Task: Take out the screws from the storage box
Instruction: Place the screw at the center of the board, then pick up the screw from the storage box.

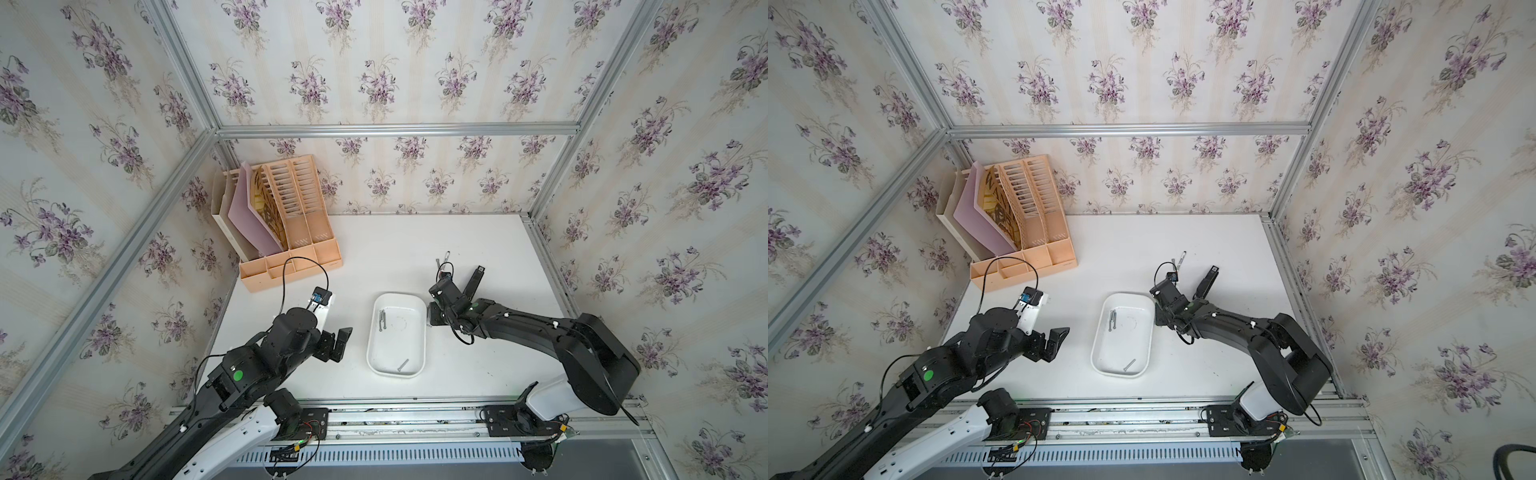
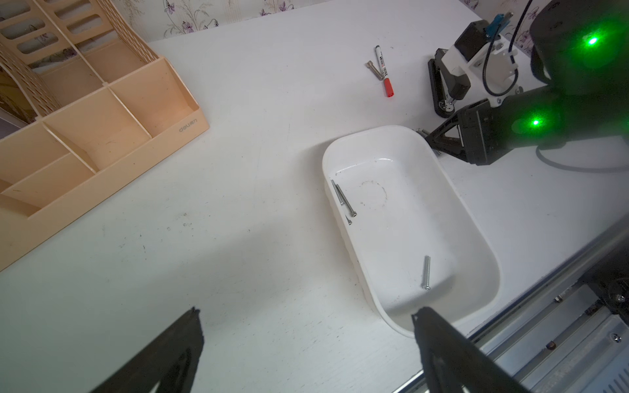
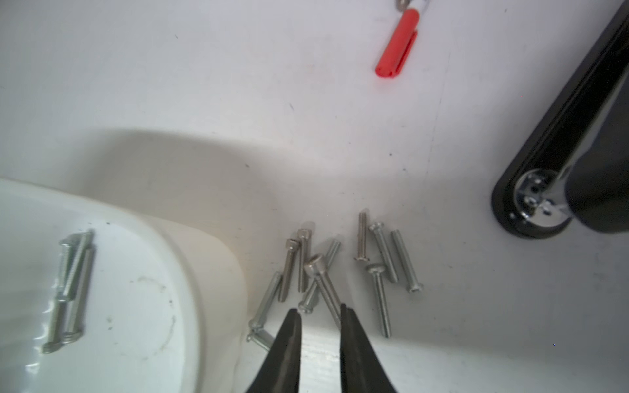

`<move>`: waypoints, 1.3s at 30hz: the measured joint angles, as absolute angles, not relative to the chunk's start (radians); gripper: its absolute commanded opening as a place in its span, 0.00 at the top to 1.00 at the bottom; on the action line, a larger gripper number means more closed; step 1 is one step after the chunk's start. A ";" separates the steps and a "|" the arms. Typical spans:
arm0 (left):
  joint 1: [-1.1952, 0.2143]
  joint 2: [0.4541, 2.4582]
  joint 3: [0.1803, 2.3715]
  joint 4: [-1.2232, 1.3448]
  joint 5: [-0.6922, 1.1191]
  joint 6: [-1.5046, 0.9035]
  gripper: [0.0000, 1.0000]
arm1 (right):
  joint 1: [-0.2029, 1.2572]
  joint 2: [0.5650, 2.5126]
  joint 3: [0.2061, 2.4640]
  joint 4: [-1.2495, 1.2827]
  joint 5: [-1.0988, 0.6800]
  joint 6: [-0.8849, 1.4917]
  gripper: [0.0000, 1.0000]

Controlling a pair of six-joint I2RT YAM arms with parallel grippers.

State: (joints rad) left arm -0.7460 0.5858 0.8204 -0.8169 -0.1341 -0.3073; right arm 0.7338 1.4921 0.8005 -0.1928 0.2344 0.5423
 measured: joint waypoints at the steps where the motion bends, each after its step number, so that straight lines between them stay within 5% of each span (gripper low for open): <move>1: -0.747 0.572 0.818 -0.814 -0.134 -0.307 0.01 | 0.734 1.480 0.830 -0.199 0.234 0.542 0.69; 7: -0.760 0.496 0.778 -0.796 -0.151 -0.307 0.01 | 0.754 1.489 1.045 -0.184 0.234 0.557 0.73; 17: -0.831 0.464 0.762 -0.788 -0.183 -0.307 0.01 | 0.976 1.624 1.077 -0.178 0.199 0.542 0.67; 39: -0.832 0.441 0.757 -0.781 -0.217 -0.306 0.01 | 0.987 1.905 1.179 -0.229 0.115 0.516 0.75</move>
